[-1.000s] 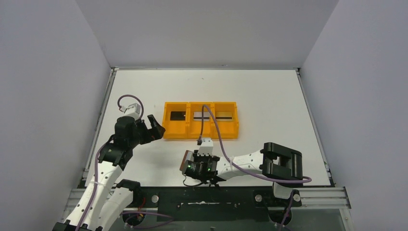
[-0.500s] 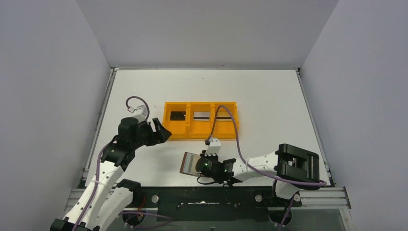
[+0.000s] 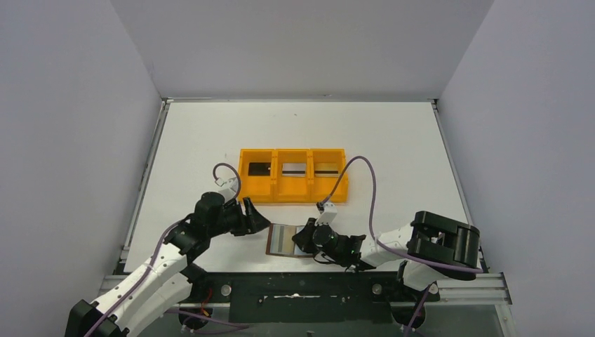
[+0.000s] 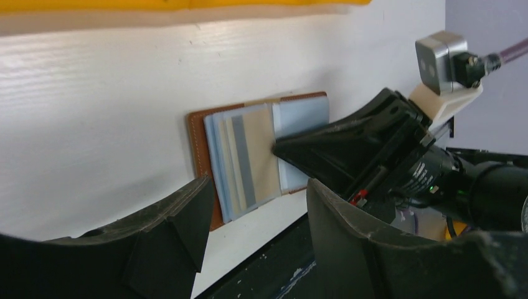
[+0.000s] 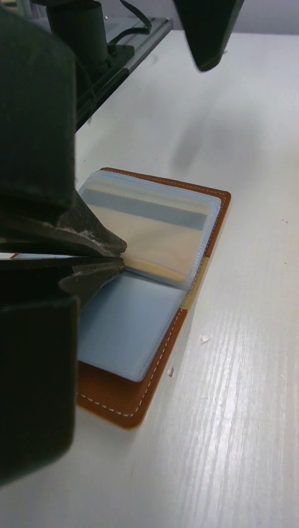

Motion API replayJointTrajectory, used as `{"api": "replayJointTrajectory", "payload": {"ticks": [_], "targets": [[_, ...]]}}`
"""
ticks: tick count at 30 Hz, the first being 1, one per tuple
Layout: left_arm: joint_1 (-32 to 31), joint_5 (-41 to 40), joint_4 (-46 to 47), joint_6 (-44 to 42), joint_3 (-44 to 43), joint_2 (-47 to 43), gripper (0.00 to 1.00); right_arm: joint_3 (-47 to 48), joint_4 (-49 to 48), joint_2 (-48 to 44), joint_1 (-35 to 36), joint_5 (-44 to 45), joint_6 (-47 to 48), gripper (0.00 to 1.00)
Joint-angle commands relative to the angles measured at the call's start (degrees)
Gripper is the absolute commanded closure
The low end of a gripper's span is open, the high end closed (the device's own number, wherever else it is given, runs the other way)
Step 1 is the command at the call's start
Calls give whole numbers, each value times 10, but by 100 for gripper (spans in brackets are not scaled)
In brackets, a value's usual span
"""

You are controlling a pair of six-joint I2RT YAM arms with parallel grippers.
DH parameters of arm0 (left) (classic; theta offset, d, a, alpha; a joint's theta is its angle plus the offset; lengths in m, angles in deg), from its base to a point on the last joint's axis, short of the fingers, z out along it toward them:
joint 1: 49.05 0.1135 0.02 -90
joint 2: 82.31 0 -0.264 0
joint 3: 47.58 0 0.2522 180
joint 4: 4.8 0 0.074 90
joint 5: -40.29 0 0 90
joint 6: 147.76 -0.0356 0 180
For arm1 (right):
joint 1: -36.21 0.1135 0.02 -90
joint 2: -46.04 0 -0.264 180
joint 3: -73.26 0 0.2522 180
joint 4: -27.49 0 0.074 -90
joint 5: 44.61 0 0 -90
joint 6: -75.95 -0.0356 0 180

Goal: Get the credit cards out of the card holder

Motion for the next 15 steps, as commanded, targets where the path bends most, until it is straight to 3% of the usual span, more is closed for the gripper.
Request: {"api": "replayJointTrajectory", "payload": {"ticks": [1, 10, 12, 15], "targets": [[-55, -18, 81, 46, 11, 0, 45, -31, -147, -19, -15, -34, -1, 100], [-120, -59, 114, 57, 13, 46, 45, -46, -228, -19, -24, -79, 20, 100], [-122, -70, 108, 59, 15, 47, 45, -34, -187, -20, -24, -69, 14, 98], [-123, -94, 88, 64, 13, 31, 45, 10, -60, -25, -15, -25, 13, 83]]}}
